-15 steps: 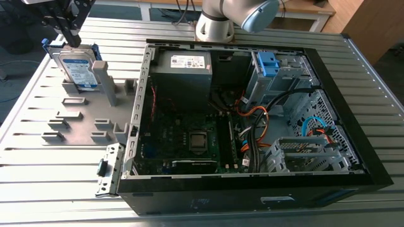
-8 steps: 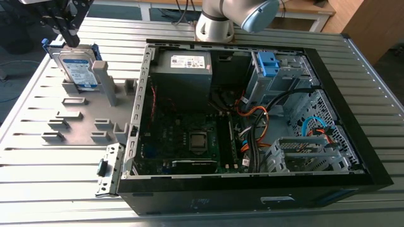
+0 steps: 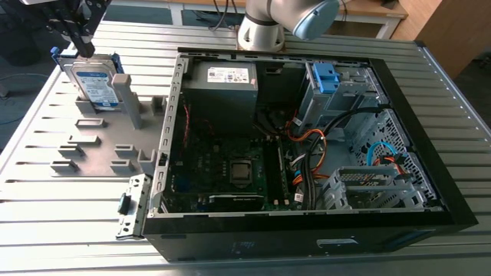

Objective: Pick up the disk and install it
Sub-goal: 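Reach for the disk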

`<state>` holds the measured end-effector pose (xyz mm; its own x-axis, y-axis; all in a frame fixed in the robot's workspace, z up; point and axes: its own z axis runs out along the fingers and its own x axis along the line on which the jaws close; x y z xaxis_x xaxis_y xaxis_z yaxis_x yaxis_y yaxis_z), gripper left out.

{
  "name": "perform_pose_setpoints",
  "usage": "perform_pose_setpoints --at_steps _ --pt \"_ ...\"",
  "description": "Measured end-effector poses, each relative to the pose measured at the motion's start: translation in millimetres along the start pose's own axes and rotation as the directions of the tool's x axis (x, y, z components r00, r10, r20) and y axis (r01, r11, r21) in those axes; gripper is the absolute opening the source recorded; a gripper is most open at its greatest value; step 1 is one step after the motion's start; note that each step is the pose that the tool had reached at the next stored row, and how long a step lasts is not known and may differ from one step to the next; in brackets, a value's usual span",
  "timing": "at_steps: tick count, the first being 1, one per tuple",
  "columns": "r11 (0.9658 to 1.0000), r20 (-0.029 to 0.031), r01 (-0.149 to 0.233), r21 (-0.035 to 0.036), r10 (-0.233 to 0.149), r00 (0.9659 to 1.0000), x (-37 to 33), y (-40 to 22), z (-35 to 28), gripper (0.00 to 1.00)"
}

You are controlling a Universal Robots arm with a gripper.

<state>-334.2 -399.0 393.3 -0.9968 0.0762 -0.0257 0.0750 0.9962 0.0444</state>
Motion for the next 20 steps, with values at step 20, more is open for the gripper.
perform_pose_setpoints --at_steps 20 --pt "1.0000 0.0000 0.000 0.0000 0.000 1.0000 8.6 -0.6 -0.3 0.11"
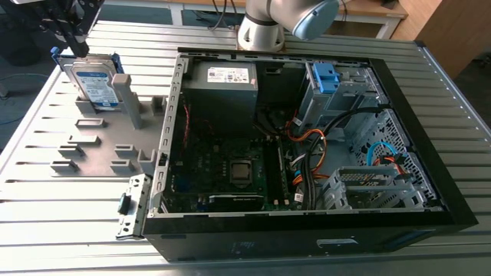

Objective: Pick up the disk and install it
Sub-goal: 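Reach for the disk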

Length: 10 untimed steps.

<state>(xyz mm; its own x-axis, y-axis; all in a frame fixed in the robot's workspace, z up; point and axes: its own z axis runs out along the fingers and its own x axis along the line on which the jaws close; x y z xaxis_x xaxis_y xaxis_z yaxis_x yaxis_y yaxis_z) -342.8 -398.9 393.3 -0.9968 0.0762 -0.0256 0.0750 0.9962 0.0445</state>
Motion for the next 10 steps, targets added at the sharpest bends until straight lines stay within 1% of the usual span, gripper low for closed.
perform_pose_setpoints --at_steps 10 --pt "1.0000 0.0000 0.000 0.0001 0.000 1.0000 4.7 -0.3 -0.2 0.11"
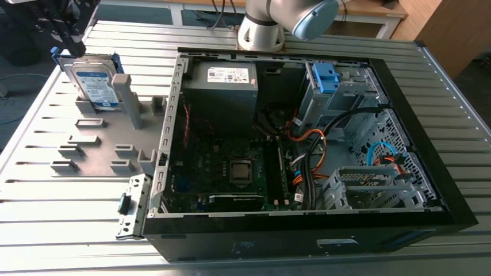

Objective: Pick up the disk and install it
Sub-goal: 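Reach for the disk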

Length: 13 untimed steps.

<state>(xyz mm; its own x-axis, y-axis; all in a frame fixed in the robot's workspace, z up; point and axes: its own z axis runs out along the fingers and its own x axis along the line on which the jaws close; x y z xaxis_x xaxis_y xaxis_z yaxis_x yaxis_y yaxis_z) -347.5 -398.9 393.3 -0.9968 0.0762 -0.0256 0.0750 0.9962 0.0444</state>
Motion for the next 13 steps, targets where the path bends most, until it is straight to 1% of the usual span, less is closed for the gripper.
perform_pose_setpoints --at_steps 13 --pt "1.0000 0.0001 0.000 -0.0001 0.000 1.0000 5.7 -0.4 -0.1 0.11"
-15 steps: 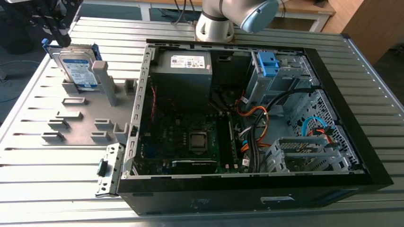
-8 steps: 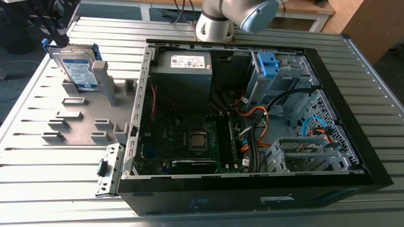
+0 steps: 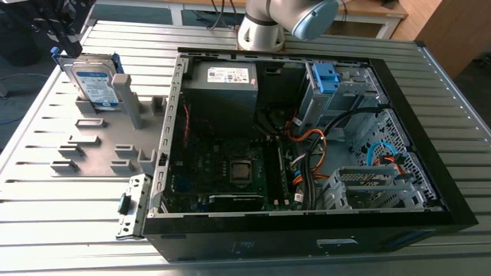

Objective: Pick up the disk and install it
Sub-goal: 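Reach for the disk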

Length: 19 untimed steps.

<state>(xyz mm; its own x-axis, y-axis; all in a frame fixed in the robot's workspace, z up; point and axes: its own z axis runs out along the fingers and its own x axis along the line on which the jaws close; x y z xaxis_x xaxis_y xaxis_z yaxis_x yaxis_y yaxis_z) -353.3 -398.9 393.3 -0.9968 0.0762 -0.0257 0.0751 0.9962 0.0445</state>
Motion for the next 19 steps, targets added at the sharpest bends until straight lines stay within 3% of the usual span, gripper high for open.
perform_pose_setpoints --at_steps 10,14,16,19 --pt "1.0000 -0.0001 0.000 0.0000 0.000 1.0000 10.4 -0.8 0.1 0.11" --pt "1.0000 0.0000 0.000 0.0003 0.000 1.0000 13.5 0.0 4.6 0.11" --pt "1.0000 -0.0002 0.000 0.0007 0.000 1.0000 14.7 2.9 8.2 0.11" --pt "1.0000 0.0000 0.000 0.0016 0.000 1.0000 17.4 12.4 14.2 0.11"
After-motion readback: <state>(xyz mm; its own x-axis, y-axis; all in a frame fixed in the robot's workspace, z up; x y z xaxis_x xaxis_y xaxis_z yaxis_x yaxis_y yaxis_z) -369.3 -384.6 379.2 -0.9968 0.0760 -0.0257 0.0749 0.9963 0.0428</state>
